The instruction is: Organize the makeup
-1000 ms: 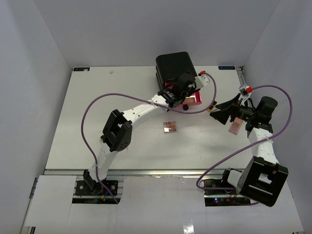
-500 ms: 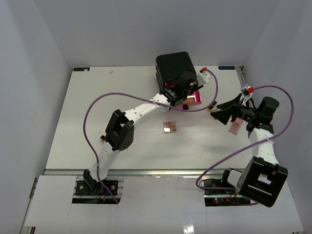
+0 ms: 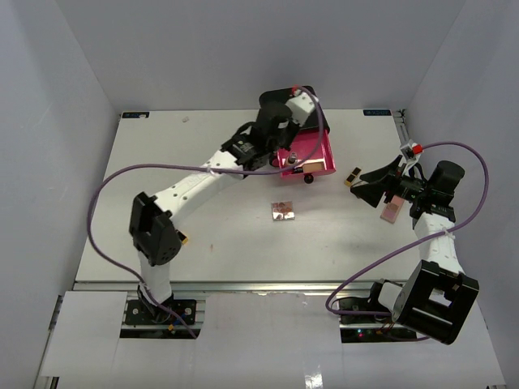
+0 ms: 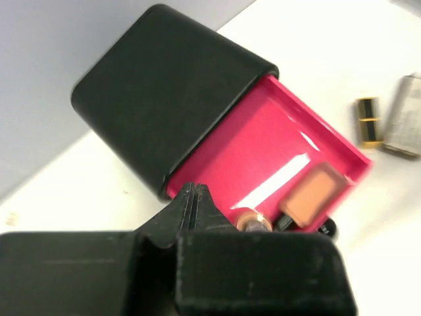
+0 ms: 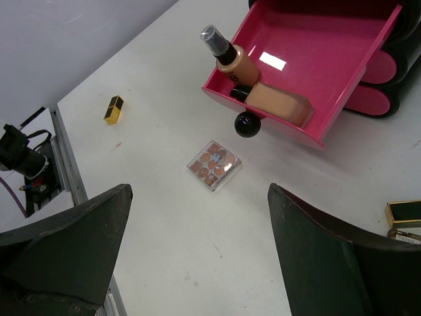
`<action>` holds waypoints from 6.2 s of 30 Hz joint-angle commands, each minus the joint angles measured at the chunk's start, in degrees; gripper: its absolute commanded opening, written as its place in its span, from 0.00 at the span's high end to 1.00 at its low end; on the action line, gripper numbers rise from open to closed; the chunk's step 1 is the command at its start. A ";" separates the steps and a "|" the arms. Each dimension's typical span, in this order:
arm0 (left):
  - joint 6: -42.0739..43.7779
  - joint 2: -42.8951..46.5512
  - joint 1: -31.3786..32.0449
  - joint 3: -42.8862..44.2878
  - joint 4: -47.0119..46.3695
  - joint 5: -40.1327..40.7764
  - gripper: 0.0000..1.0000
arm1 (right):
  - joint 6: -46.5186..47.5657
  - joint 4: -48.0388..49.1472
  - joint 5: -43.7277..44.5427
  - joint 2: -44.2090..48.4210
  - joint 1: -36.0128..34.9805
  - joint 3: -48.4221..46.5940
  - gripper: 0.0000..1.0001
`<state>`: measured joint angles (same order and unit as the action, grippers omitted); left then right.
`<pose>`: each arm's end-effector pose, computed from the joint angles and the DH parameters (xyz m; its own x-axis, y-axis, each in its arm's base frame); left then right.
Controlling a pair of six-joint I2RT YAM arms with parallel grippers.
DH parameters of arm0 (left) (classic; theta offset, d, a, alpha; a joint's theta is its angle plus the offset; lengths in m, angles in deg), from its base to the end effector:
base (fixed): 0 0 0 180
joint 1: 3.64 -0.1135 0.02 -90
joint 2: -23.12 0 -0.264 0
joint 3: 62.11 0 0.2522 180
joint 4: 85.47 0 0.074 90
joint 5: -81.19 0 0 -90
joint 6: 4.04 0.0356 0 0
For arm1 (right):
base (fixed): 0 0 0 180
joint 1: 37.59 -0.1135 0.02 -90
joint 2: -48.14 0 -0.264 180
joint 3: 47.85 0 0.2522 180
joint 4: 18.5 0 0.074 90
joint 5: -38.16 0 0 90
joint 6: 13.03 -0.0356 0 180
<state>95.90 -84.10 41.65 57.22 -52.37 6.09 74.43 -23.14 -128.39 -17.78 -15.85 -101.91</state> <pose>0.3202 -0.3105 0.3797 -0.1588 0.3976 -0.9037 0.5536 0.7938 0.2519 0.2339 -0.0560 0.2793 -0.2981 0.1300 -0.9456 -0.7676 0.5562 0.3184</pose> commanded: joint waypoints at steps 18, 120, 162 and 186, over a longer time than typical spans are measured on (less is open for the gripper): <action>0.63 7.27 -10.82 -17.69 9.49 -41.06 1.00 | -1.41 2.98 -1.23 0.82 0.50 0.13 0.10; 7.37 9.59 -2.31 -15.35 0.35 -21.17 0.81 | -1.50 2.83 -2.06 0.00 1.24 0.08 0.10; 7.38 6.06 -2.40 -19.47 -1.36 -23.17 0.45 | -1.60 2.92 -2.47 -0.18 1.29 0.11 0.10; 6.96 1.96 -2.32 -12.61 -4.64 -24.66 0.43 | -1.60 3.00 -2.64 -0.78 1.29 -0.05 0.10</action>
<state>103.42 -81.96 39.50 42.05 -55.92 -16.77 72.87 -21.80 -129.64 -18.36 -14.78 -101.91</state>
